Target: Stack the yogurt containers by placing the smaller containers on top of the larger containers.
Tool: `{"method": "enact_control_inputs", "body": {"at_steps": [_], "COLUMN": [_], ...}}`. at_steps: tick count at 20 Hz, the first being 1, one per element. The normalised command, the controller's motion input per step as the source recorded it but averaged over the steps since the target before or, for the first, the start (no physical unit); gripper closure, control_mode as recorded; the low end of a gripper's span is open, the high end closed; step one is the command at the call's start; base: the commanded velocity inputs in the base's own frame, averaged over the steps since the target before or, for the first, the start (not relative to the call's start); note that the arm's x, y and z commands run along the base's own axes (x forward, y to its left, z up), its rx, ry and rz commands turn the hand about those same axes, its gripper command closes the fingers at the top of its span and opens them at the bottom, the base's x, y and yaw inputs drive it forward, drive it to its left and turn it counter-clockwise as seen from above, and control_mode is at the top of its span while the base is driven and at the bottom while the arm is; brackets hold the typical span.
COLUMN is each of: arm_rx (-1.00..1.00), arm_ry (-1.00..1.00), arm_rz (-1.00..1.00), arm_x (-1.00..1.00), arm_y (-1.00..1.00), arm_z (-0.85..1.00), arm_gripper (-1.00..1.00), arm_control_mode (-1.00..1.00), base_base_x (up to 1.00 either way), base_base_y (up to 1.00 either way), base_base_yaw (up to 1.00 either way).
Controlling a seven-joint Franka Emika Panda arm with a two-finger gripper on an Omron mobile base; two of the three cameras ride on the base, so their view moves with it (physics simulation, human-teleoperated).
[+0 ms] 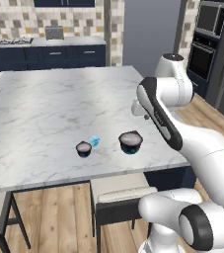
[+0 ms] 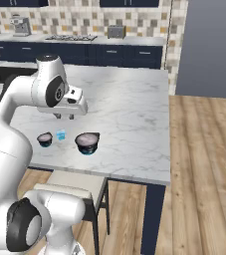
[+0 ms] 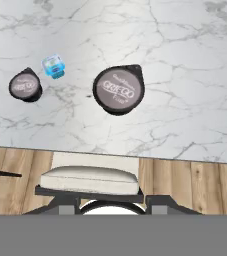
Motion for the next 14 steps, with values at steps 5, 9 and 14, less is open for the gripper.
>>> {"method": "enact_control_inputs", "body": {"at_steps": [5,9,14], "arm_rx": [-0.01,-0.08,-0.06], "arm_ry": [-0.04,-0.07,0.0], "arm_rz": [0.0,0.0,0.01], "arm_x": [-0.18,-0.28,-0.29], "arm_y": [0.0,0.1,0.33], "arm_z": [-0.03,-0.23,-0.36], "arm_gripper": [-1.0,-1.0,-1.0], "arm_control_mode": [-1.0,-1.0,-1.0], "base_base_x": [0.0,0.0,0.0], "base_base_y": [0.0,0.0,0.0], "base_base_yaw": [0.0,0.0,0.0]}}
